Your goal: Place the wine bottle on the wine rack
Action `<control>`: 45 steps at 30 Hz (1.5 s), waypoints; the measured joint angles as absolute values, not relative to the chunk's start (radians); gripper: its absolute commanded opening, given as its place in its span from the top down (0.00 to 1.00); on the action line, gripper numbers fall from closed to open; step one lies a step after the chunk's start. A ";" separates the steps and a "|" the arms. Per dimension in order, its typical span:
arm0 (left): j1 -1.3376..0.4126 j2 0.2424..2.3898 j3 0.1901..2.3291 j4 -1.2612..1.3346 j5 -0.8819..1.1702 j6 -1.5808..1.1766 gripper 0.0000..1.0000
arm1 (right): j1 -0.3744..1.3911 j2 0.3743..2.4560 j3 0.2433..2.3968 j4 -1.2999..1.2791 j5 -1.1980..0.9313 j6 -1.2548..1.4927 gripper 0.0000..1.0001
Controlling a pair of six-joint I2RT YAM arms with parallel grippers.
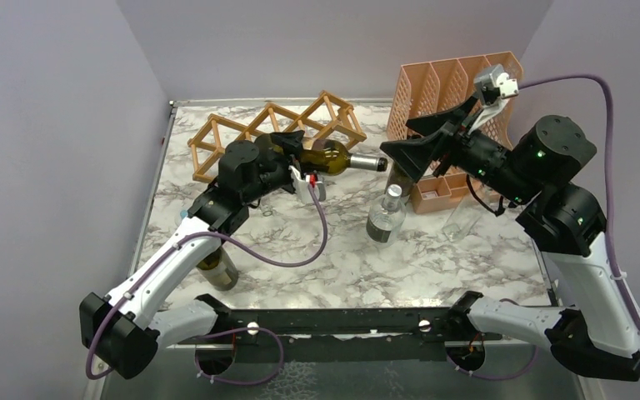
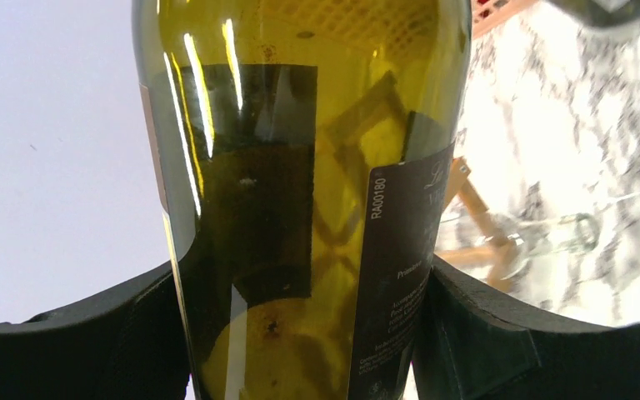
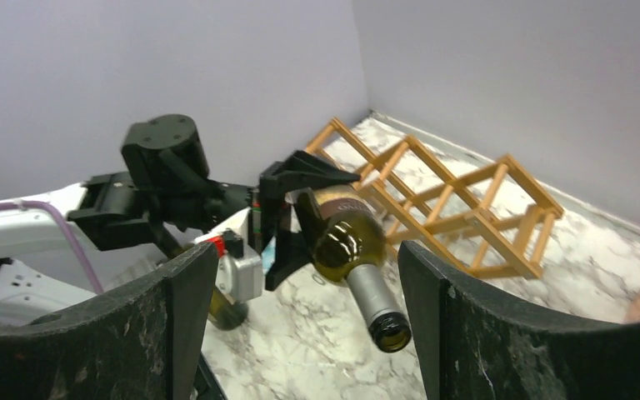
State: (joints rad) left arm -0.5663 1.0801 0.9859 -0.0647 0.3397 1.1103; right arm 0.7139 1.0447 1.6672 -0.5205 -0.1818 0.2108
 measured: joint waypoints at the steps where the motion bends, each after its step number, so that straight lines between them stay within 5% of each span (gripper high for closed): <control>1: -0.566 1.085 0.990 -0.072 0.343 1.146 1.00 | 0.714 1.047 1.668 -0.539 -0.168 0.204 0.19; 21: -0.579 1.158 1.096 -0.110 0.511 1.703 1.00 | 0.714 1.142 1.534 -0.798 -0.212 0.104 0.28; 33: -0.585 1.161 1.096 -0.116 0.533 1.788 1.00 | 0.714 1.186 1.449 -0.782 -0.250 0.141 0.53; 45: -0.617 1.161 1.096 -0.117 0.530 1.852 1.00 | 0.719 1.208 1.411 -0.743 -0.288 0.181 0.44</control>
